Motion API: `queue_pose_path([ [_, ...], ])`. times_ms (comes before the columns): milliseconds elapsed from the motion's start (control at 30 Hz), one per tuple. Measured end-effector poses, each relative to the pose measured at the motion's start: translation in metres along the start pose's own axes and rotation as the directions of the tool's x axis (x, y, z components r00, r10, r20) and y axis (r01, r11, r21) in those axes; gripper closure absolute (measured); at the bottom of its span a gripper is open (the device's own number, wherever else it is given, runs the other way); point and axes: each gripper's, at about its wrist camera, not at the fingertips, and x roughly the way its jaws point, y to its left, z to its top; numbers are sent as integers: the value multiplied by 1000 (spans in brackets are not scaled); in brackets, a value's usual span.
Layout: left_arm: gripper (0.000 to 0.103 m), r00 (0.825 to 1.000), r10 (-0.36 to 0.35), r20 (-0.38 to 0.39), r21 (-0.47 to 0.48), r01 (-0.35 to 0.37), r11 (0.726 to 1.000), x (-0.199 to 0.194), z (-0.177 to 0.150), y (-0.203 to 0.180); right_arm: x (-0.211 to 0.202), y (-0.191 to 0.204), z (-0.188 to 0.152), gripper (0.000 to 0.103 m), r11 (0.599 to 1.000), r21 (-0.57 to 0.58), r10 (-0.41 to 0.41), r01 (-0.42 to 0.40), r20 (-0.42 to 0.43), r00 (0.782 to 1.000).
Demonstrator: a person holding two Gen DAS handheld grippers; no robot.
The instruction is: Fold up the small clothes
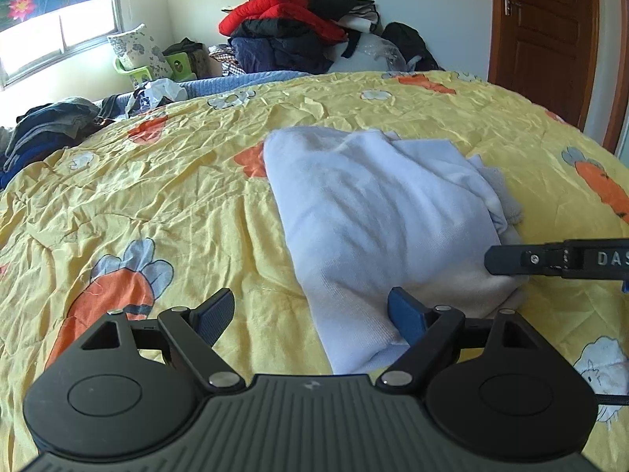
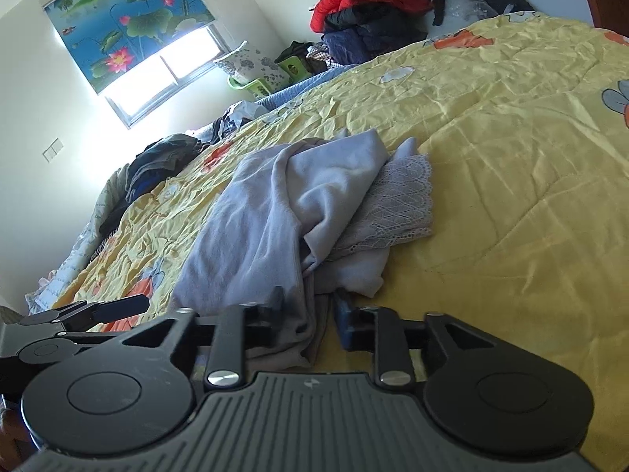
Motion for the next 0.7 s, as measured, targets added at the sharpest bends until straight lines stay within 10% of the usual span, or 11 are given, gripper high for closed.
queue_pose_path([
  [333,17,989,-142,-50,-208,128,970,15,7,38,-3,-3,-1,46,999,19,42,-41,-34,999],
  [533,16,923,-381,-46,-484,314,817,53,14,82,8,-7,4,43,996,56,72,-71,-14,997],
  [700,16,889,-458,-5,-531,386,755,73,22,87,26,-20,13,45,982,147,111,-116,40,993],
])
